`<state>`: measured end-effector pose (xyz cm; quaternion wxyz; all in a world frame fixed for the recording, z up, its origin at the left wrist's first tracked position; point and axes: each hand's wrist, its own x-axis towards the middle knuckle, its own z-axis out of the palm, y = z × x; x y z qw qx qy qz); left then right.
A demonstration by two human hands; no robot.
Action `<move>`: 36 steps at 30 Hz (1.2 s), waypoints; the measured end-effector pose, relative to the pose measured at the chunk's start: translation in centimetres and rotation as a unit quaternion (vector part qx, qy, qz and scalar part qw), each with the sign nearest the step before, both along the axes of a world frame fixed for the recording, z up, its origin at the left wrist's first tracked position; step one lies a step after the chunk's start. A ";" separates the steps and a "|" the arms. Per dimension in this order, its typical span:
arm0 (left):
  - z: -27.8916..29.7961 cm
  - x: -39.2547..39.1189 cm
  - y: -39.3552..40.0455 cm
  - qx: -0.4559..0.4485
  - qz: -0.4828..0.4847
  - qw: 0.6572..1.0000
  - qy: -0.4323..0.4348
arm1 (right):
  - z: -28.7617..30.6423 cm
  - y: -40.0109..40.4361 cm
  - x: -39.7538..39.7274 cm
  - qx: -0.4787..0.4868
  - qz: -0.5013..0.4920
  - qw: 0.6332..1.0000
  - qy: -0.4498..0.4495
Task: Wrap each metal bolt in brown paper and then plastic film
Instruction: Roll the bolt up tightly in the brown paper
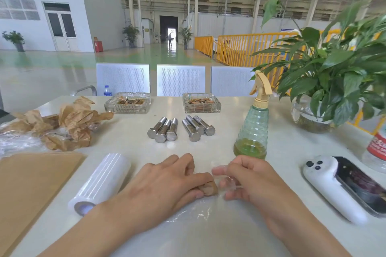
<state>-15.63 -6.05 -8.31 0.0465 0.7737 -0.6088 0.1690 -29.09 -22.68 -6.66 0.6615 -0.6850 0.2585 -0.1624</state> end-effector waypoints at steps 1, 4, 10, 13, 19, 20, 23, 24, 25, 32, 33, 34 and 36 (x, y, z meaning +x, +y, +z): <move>0.0 -0.1 0.0 0.000 0.005 1.000 -0.008 | 0.0 0.6 0.3 -0.025 -0.014 1.000 0.001; 0.0 -0.4 0.0 0.004 0.011 1.000 -0.005 | -0.5 2.3 1.1 -0.118 -0.060 0.991 -0.012; -0.1 -0.8 -0.3 0.014 0.074 0.997 0.016 | -2.3 4.1 1.6 -0.268 -0.075 0.959 -0.049; 0.0 -0.6 -0.3 0.008 0.093 0.995 0.045 | -2.6 4.0 1.4 -0.327 -0.043 0.943 -0.033; -0.1 -0.6 0.0 -0.018 0.103 0.989 0.104 | -2.9 3.5 0.7 -0.456 0.066 0.887 0.011; 0.0 -0.7 -0.1 -0.016 0.105 0.989 0.103 | -3.0 3.6 0.7 -0.485 0.076 0.871 0.026; 0.1 -0.6 -0.1 -0.007 0.109 0.988 0.107 | -3.1 4.3 0.9 -0.554 0.087 0.827 0.038; 0.1 -0.4 -0.1 -0.004 0.109 0.987 0.120 | -2.9 4.4 1.0 -0.573 0.099 0.813 0.029; 0.1 -0.3 -0.1 -0.001 0.110 0.984 0.137 | -2.8 4.5 1.1 -0.588 0.117 0.800 0.025; 0.6 1.3 0.2 0.037 0.100 0.950 0.295 | -1.9 5.8 0.1 -0.629 0.147 0.757 0.098; 0.6 1.2 0.3 0.047 0.095 0.950 0.293 | -1.9 5.8 0.1 -0.624 0.148 0.761 0.096; 0.6 1.1 0.3 0.056 0.089 0.953 0.285 | -2.2 5.5 0.2 -0.615 0.160 0.767 0.089; 0.6 0.8 0.2 0.061 0.084 0.955 0.277 | -2.8 4.7 0.2 -0.602 0.187 0.772 0.081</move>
